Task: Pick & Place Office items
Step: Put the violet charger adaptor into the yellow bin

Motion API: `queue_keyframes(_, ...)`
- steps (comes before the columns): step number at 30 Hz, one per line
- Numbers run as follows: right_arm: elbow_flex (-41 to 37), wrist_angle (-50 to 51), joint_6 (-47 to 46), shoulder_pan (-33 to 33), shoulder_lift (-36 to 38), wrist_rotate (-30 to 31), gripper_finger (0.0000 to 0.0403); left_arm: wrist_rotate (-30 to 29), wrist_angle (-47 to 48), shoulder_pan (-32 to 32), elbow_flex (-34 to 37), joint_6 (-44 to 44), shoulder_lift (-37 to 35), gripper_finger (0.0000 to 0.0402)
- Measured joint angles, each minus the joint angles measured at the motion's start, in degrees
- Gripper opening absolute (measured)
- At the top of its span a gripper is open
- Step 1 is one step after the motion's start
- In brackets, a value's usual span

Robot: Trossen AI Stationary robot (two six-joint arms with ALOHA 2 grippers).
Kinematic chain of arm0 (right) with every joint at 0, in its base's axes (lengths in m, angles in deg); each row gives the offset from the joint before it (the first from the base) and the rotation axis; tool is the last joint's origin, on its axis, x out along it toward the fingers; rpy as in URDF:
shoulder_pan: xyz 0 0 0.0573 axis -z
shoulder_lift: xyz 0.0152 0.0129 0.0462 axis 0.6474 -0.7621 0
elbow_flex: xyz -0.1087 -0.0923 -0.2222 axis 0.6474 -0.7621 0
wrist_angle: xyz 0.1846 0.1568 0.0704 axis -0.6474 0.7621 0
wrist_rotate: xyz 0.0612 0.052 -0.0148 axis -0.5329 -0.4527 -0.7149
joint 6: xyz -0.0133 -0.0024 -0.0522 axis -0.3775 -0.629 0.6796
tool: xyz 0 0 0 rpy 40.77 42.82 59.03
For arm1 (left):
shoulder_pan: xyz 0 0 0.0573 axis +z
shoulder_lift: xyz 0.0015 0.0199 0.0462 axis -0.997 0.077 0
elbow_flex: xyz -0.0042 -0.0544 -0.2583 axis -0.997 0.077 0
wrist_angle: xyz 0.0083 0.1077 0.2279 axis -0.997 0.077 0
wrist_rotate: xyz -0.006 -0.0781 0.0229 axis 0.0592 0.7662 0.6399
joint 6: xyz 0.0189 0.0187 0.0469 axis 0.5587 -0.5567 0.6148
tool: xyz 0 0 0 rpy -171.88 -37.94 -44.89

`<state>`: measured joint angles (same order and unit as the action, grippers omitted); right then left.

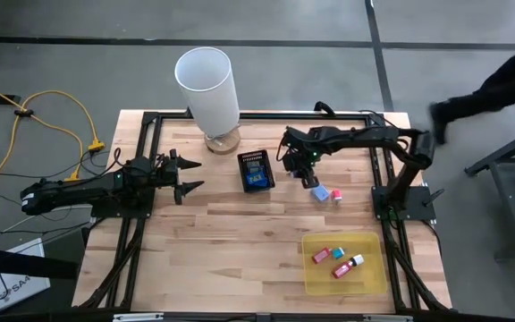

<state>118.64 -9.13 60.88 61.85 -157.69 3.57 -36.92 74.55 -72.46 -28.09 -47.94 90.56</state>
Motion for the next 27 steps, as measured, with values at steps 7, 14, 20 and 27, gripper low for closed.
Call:
queue_keyframes(7,0.01,1.22,-0.5,-0.13,5.94,1.2,0.0113,0.0,-0.01,-0.01,0.0,0.0,-0.01,0.0308)
queue_keyframes(14,0.04,2.19,-1.52,-0.61,9.18,2.58,0.0115,-0.02,-0.01,-0.01,0.0,0.0,-0.02,0.0308)
queue_keyframes(20,0.04,2.57,-1.77,-1.5,9.37,2.61,0.0114,-0.02,0.01,0.0,0.0,0.0,0.0,0.0308)
queue_keyframes(27,0.04,2.76,-2.81,-4.98,9.38,2.6,0.0113,0.0,0.01,-0.01,0.0,0.0,0.0,0.0308)
